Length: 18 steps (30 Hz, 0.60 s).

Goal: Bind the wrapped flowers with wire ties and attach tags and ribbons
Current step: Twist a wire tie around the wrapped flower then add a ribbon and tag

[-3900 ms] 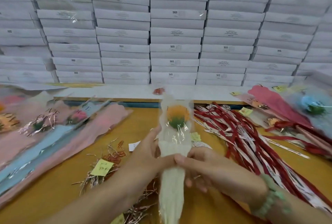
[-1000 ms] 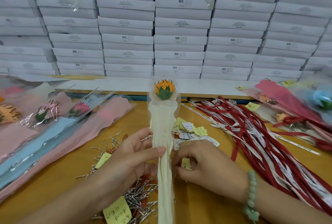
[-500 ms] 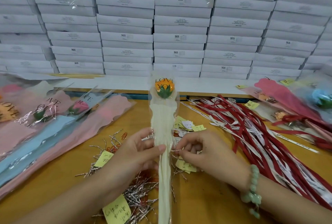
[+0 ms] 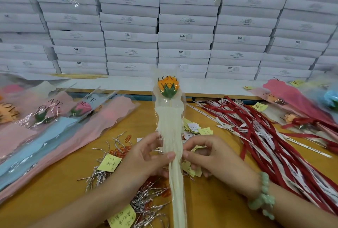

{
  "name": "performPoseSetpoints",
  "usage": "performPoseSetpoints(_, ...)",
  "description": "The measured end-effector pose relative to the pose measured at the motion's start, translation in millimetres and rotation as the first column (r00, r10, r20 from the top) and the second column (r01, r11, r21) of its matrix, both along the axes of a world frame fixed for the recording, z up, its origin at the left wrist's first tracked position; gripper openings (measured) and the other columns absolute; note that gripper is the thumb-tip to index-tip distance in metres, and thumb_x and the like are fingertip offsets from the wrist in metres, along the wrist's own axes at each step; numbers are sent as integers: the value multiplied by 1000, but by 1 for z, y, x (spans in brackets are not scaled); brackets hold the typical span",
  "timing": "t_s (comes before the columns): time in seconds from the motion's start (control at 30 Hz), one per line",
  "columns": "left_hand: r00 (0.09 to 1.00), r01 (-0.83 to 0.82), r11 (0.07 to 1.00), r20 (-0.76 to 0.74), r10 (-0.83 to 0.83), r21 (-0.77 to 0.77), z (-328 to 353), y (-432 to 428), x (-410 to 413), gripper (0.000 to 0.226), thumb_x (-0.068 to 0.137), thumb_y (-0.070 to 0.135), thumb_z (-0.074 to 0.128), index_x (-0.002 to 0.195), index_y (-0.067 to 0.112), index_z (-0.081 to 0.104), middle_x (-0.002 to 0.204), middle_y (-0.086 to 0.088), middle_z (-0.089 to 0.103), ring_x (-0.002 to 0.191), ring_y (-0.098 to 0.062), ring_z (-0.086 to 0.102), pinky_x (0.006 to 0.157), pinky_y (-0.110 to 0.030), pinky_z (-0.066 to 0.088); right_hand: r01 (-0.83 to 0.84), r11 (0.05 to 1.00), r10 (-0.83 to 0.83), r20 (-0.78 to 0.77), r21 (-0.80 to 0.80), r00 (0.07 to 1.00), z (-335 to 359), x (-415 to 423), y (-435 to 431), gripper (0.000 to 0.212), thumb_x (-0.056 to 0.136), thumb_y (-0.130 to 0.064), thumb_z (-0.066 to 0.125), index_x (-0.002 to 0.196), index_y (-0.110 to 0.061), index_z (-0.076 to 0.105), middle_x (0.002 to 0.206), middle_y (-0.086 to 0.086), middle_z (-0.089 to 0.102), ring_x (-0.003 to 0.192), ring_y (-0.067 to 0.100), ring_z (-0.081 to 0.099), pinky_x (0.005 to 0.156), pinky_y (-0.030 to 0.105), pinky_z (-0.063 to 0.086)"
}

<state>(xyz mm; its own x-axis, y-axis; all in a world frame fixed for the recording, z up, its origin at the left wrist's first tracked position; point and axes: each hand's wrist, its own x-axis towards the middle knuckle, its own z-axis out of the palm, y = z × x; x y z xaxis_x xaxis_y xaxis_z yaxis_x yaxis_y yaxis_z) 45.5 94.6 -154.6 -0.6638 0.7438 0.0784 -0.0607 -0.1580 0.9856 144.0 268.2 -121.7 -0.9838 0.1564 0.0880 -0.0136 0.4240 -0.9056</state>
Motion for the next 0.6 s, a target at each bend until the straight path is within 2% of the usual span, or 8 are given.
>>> performPoseSetpoints(0.07,1000,-8,1000,-14,7,-10,-1,0,0,49,74,19,78,121,20,65,117,-5,70,97,-30,71,73,-37,61,-7,999,6,-6,-46,1000,1,1,-1,10,90,-8,66,92,1,70,56,-11,60,44,-2,54,40,13,39)
performPoseSetpoints(0.13,998,-40,999,-39,39,-29,-1,0,0,45,74,17,76,118,12,65,112,-12,70,92,-30,72,71,-33,60,-20,998,19,-6,-58,1000,0,1,-1,10,88,-8,67,91,1,71,59,-3,62,49,0,56,42,14,41)
performPoseSetpoints(0.2,994,-86,996,-76,83,-26,-1,1,-1,30,71,16,77,100,11,74,96,-13,71,79,-26,73,64,-28,59,-23,999,22,-18,-39,1000,-1,1,-2,8,88,-9,69,87,-2,72,61,0,63,53,3,57,44,17,43)
performPoseSetpoints(0.3,985,-138,990,-102,136,-7,2,2,0,15,61,17,79,76,18,77,70,0,66,61,-14,69,54,-21,55,3,999,-1,-62,36,998,-3,1,-4,8,88,-10,69,81,-9,72,62,-3,63,56,4,59,45,18,43)
performPoseSetpoints(0.4,976,-185,982,-124,180,-30,4,0,-1,19,56,22,82,74,20,76,66,0,67,55,-15,67,51,-21,54,22,994,-10,-108,106,994,-3,1,-5,9,88,-12,69,80,-13,72,71,-1,67,62,9,61,50,12,43)
performPoseSetpoints(0.5,960,-213,974,-202,194,-75,6,-2,0,20,57,30,82,75,28,74,64,-2,70,48,-15,63,48,-19,50,30,983,-4,-138,183,990,-4,1,-6,8,87,-14,69,80,-15,72,72,-4,67,64,12,61,55,12,43)
performPoseSetpoints(0.6,957,-229,969,-202,208,-87,6,-3,-1,19,57,31,82,75,30,74,69,-1,71,52,-16,65,50,-19,51,17,977,13,-136,212,991,-3,2,-5,7,87,-14,70,81,-14,73,74,-2,68,65,14,61,58,12,43)
